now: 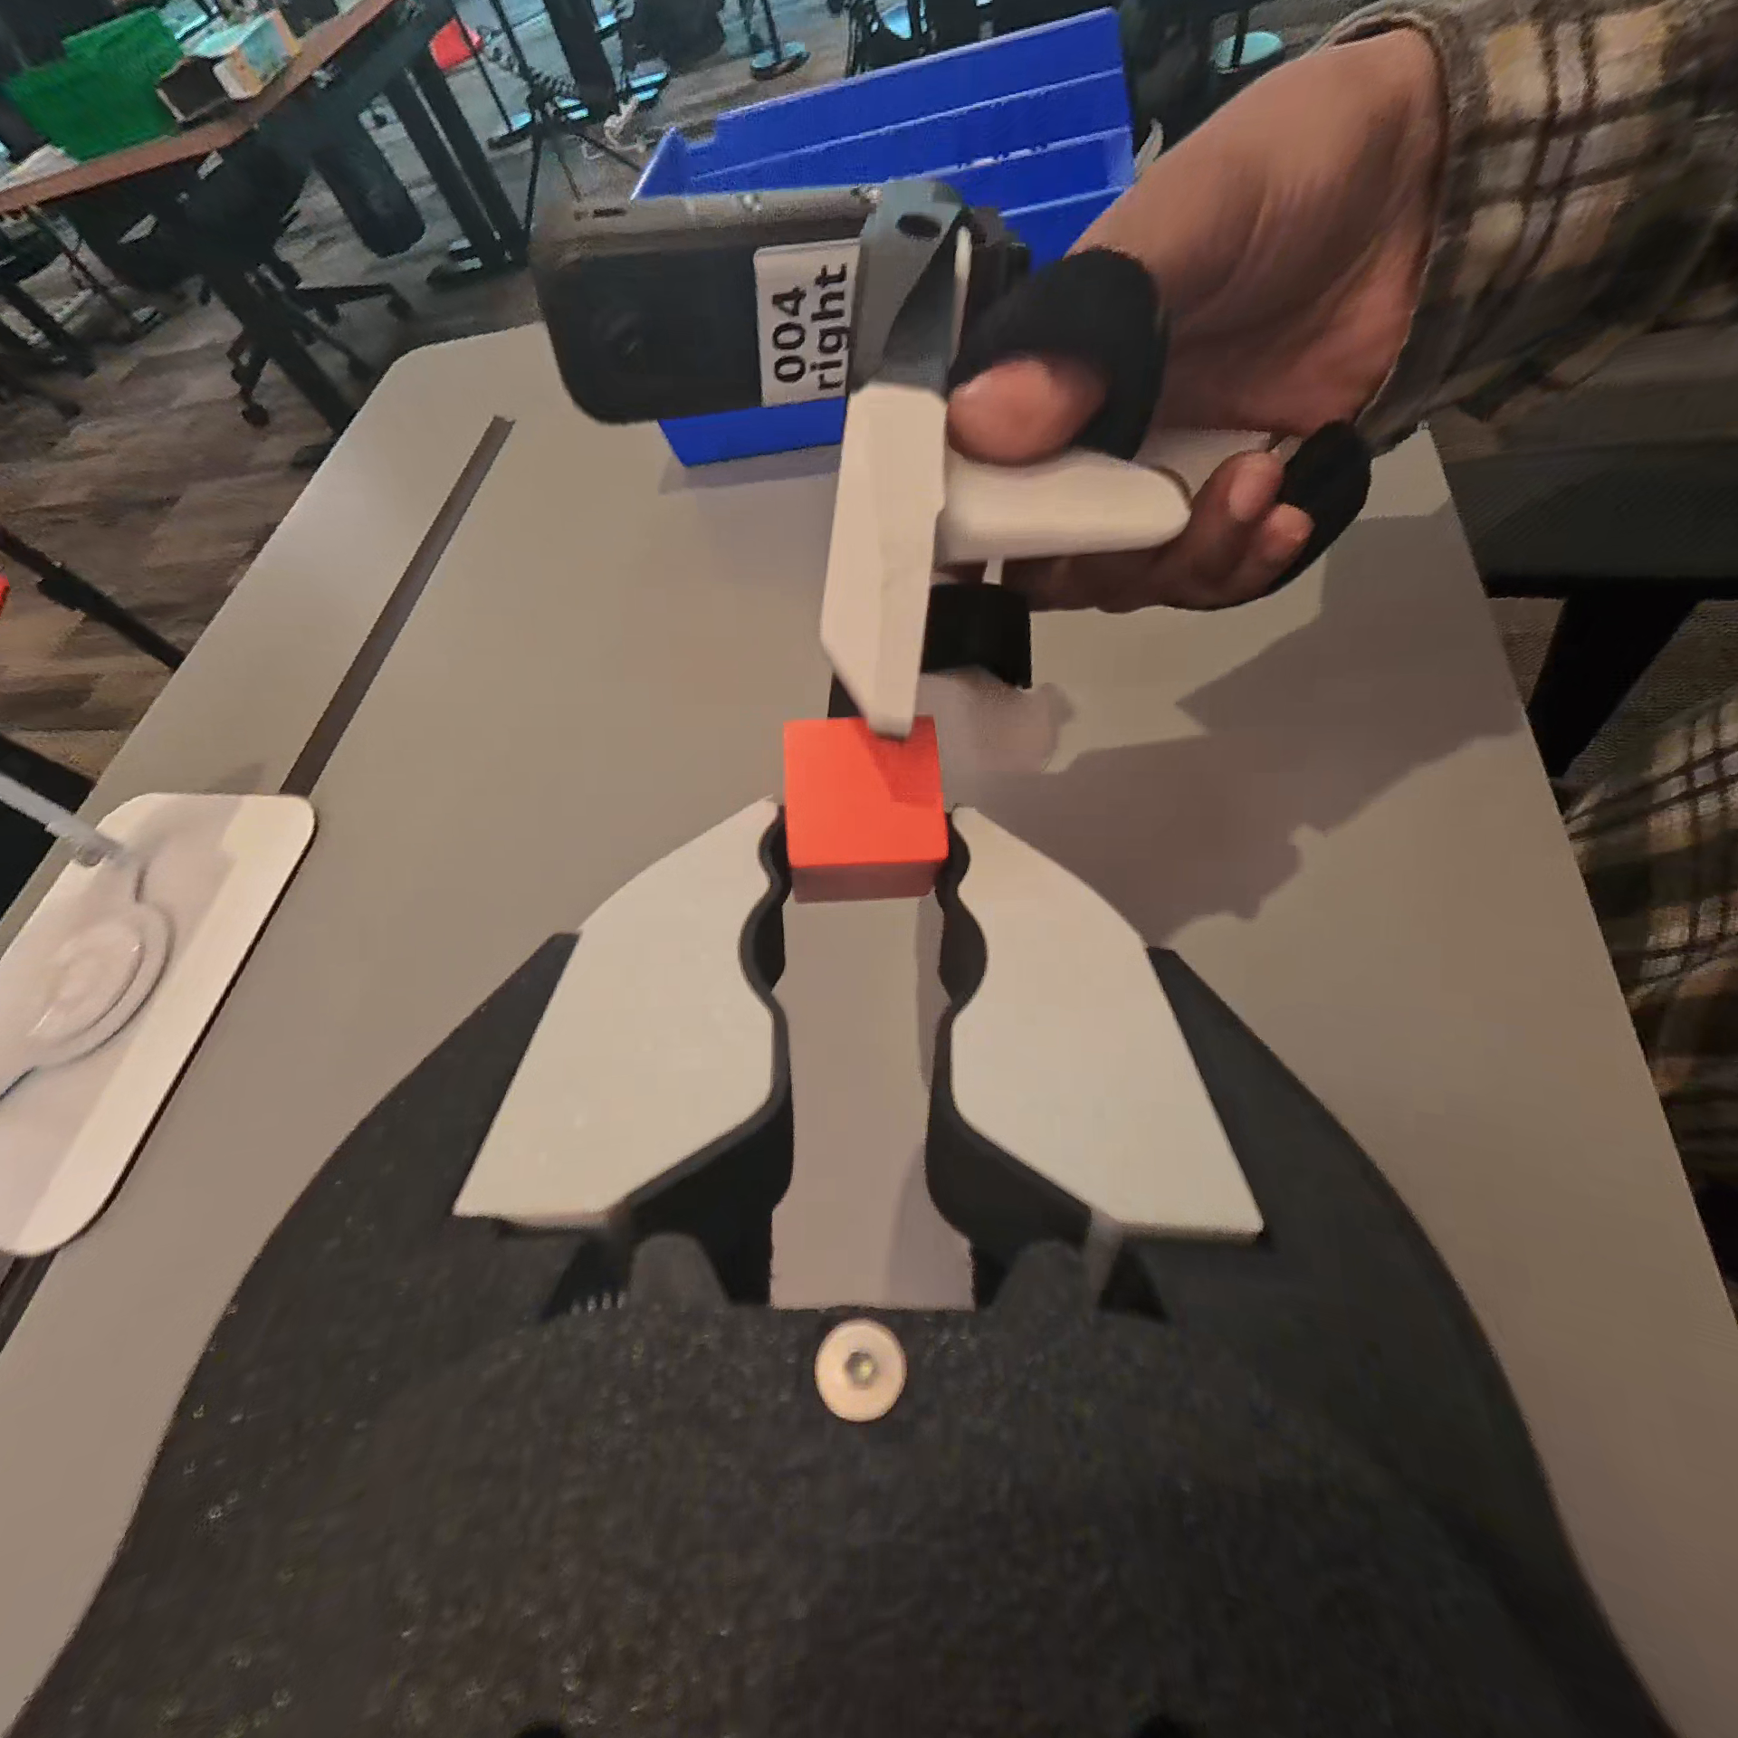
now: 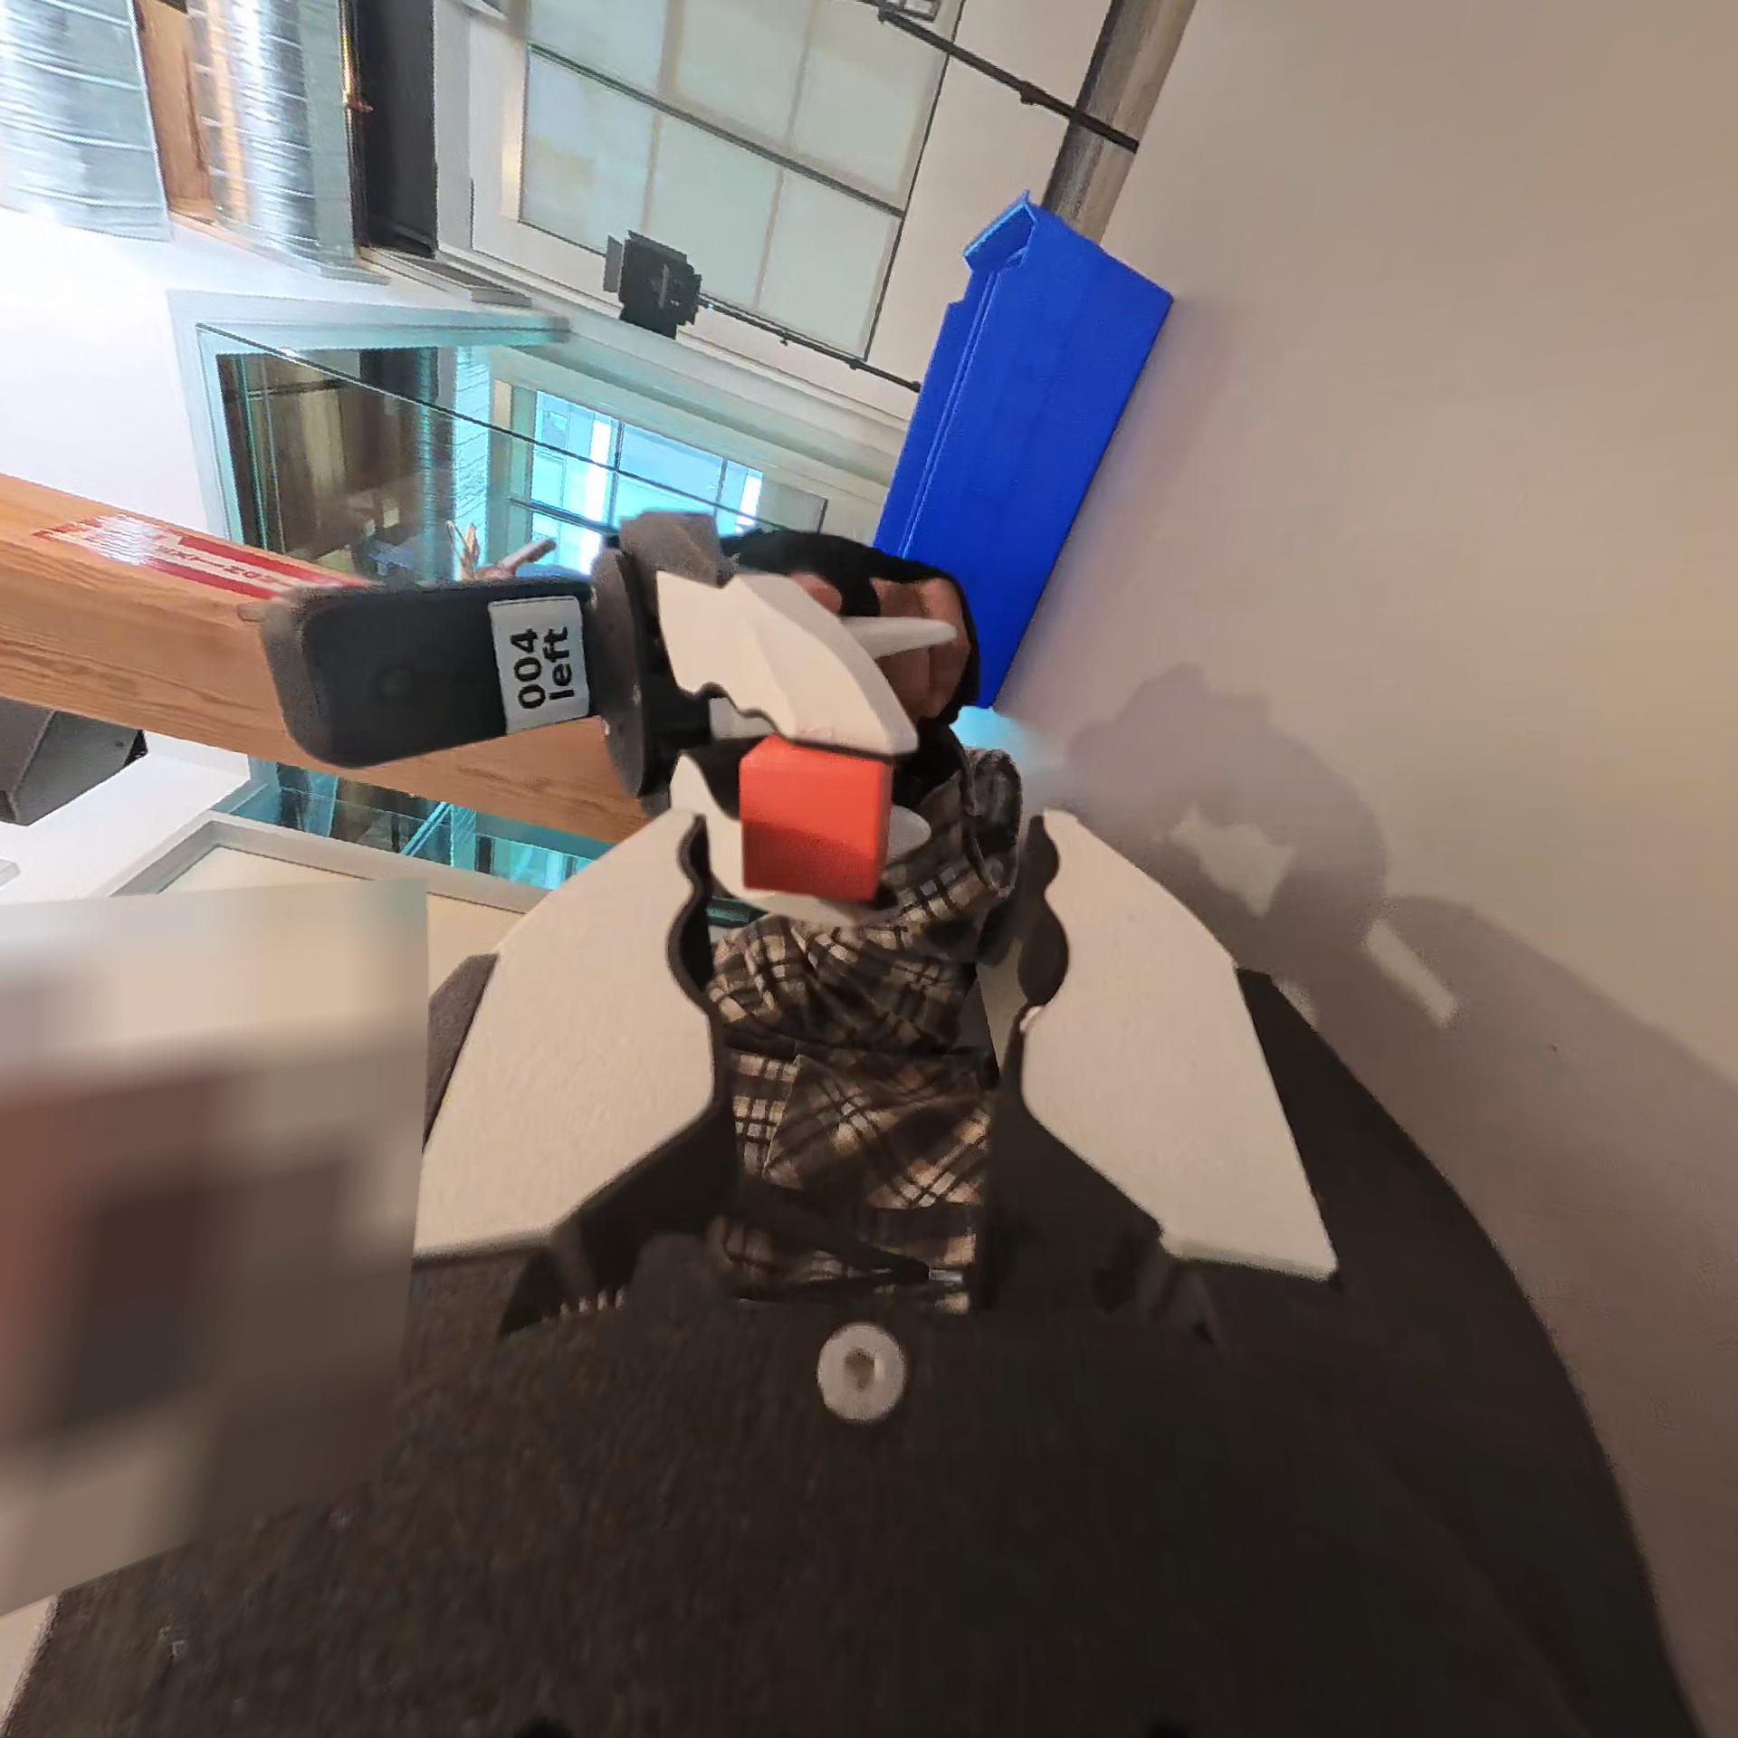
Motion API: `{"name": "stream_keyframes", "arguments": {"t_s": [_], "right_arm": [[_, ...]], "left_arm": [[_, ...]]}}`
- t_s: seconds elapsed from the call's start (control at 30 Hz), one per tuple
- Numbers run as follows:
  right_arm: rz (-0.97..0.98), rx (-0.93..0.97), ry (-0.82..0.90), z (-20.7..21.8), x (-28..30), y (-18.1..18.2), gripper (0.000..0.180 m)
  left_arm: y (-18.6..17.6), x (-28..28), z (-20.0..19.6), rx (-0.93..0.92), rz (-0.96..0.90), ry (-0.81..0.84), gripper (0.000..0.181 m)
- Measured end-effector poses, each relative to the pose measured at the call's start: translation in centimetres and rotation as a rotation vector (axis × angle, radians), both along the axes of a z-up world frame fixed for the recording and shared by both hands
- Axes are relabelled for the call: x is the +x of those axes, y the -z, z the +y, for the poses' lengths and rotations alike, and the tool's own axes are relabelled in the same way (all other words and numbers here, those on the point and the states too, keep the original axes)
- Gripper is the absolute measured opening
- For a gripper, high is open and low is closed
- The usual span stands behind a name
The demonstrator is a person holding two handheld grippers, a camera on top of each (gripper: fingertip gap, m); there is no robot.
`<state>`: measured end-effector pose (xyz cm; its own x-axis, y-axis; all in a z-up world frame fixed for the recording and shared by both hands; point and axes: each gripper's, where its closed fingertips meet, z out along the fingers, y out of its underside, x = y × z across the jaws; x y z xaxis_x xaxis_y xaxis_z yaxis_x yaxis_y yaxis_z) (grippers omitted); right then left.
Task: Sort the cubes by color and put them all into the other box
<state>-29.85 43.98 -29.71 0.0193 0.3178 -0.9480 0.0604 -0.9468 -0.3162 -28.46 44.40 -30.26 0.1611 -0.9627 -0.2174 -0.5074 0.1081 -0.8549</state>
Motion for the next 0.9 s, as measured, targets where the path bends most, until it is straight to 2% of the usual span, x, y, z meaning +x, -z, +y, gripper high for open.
{"name": "stream_keyframes", "arguments": {"t_s": [0.07,0.13,0.27,0.4,0.53,0.6,0.67,0.77,0.9], "right_arm": [[0.015,-0.012,-0.012,-0.2,0.2,0.1,0.053],[0.057,-0.038,-0.033,-0.4,0.6,-0.4,0.029],[-0.002,0.026,-0.022,-0.3,2.2,-0.2,0.029],[-0.104,0.115,0.068,1.2,7.7,-1.1,0.029],[-0.43,0.308,0.312,5.1,20.0,-2.2,0.029],[-0.653,0.372,0.452,6.9,28.1,-2.3,0.029],[-0.885,0.354,0.527,7.1,35.5,-1.2,0.029],[-1.032,0.234,0.511,5.1,41.3,1.3,0.029],[-1.154,0.076,0.352,1.6,43.0,6.1,0.029]], "left_arm": [[0.2,0.9,-0.2,0.006,-0.002,0.015,0.029],[0.6,1.7,-0.3,0.011,0.013,0.02,0.03],[0.7,2.9,-0.4,-0.018,-0.051,0.027,0.032],[0.2,3.4,-0.7,-0.092,-0.21,0.035,0.06],[1.4,2.8,-0.6,-0.11,-0.269,0.025,0.07],[2.1,2.7,-0.6,-0.134,-0.287,0.025,0.068],[2.6,2.7,-0.6,-0.163,-0.293,0.027,0.064],[3.1,2.9,-0.5,-0.172,-0.297,0.028,0.062],[3.5,3.2,-0.4,-0.165,-0.294,0.035,0.056]]}}
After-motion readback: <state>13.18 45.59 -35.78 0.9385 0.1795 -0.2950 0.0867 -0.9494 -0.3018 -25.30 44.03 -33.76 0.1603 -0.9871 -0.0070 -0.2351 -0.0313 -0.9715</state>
